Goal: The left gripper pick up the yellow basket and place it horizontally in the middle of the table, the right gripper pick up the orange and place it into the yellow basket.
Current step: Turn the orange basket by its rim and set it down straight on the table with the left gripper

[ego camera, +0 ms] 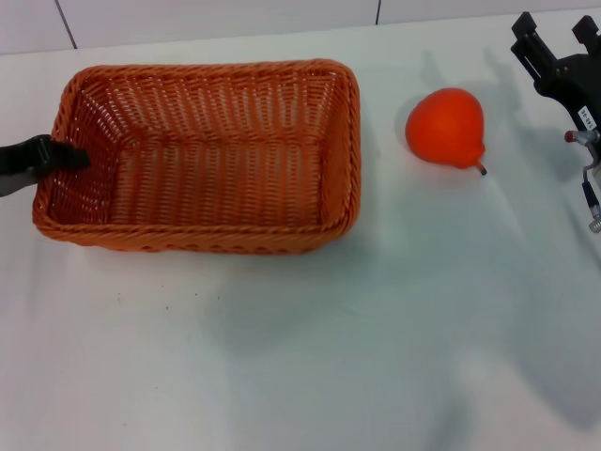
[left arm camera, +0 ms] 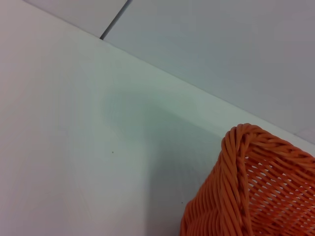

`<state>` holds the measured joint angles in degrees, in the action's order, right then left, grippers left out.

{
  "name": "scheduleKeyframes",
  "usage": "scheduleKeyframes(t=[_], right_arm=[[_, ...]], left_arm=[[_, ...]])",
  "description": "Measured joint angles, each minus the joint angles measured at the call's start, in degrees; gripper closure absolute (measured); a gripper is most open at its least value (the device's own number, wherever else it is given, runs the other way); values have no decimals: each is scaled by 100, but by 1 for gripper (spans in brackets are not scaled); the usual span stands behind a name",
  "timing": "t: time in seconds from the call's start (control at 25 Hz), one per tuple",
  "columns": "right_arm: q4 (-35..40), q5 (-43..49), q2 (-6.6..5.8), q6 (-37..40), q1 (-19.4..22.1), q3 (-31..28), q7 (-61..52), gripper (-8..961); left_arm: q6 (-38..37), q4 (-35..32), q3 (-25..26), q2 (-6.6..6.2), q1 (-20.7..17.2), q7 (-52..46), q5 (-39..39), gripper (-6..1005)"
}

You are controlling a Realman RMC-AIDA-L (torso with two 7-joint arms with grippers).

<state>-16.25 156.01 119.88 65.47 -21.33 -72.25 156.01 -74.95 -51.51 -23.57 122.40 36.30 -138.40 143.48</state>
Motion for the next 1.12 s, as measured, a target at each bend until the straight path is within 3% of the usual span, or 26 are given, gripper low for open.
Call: scheduleKeyframes(t=[0.36, 0.6, 1.0, 1.12], right_arm=[[9, 0, 5, 0, 14, 0, 0, 7], [9, 0, 10, 10, 15, 31, 0, 7], [18, 0, 28, 11, 41, 60, 0, 7], [18, 0, 34, 11, 47, 64, 0, 7]], left_arm=[[39, -6, -106, 3, 26, -11, 10, 835], [150, -9, -132, 22, 25, -26, 1, 772], [377, -141, -130, 122, -29, 66, -34, 562], [385, -161, -131, 124, -42, 237, -187, 444]])
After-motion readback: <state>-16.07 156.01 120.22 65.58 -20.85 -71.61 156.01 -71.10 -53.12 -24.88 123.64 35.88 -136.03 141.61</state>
